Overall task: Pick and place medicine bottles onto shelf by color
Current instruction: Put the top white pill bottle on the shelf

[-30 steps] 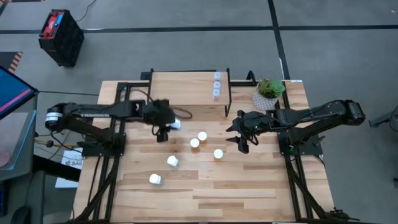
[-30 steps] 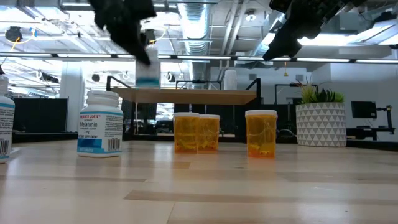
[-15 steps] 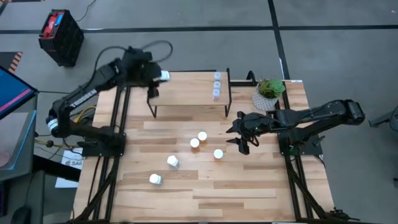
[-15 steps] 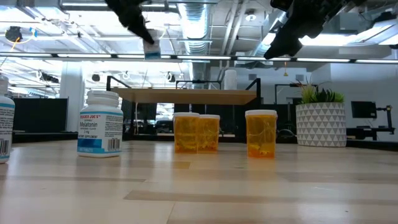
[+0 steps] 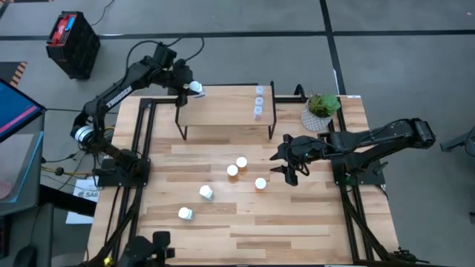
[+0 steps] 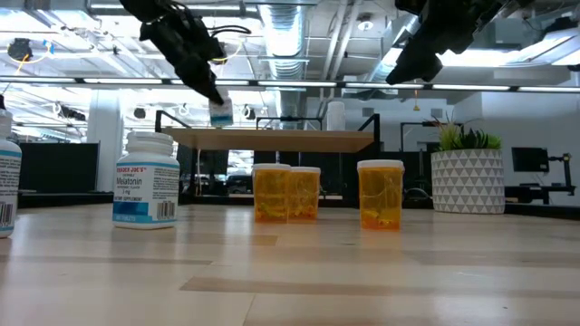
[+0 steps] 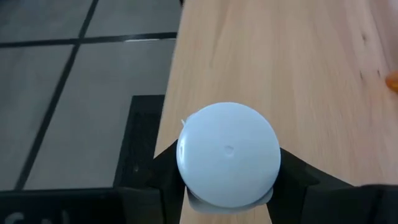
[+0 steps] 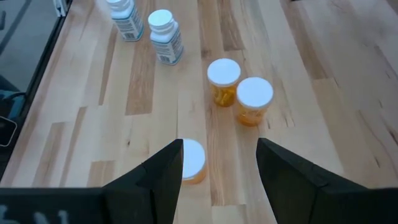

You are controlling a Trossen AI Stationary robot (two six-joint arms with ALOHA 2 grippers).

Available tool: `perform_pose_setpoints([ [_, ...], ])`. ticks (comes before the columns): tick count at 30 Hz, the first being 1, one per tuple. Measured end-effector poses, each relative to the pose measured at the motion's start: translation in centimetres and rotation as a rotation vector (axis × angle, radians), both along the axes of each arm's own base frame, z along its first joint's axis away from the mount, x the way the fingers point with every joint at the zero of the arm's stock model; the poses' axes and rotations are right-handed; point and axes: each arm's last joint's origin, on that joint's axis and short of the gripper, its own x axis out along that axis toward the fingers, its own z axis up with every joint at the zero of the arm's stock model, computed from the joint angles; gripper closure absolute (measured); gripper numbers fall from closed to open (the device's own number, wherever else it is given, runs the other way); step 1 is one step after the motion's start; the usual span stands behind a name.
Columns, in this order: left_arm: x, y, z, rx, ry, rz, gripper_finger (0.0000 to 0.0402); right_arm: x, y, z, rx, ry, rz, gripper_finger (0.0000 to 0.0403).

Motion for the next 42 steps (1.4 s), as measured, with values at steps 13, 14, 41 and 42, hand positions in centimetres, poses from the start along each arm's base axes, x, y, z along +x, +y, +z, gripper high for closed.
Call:
perform_pose_setpoints([
  [13, 0.2, -0.1, -0.1, 0.114, 0.076, -0.070, 0.0254, 0.0, 0.0, 0.0, -0.001, 0.000, -0.001, 0.0179],
  [14, 0.2, -0.2, -0.1, 0.103, 0.078, -0.066, 0.0254, 0.0, 0.0, 0.0, -0.001, 0.000, -0.001, 0.0179],
  [41, 1.3, -0.7, -1.2, -0.026, 0.134, 0.055, 0.0196, 0.0, 0.0, 0.0, -0.002, 0.000, 0.000, 0.0179],
  [42, 1.6, -0.7, -1.4, -0.020, 0.148, 0.051, 0.0191, 0.0, 0.0, 0.0, -0.002, 0.001, 0.000, 0.0179],
])
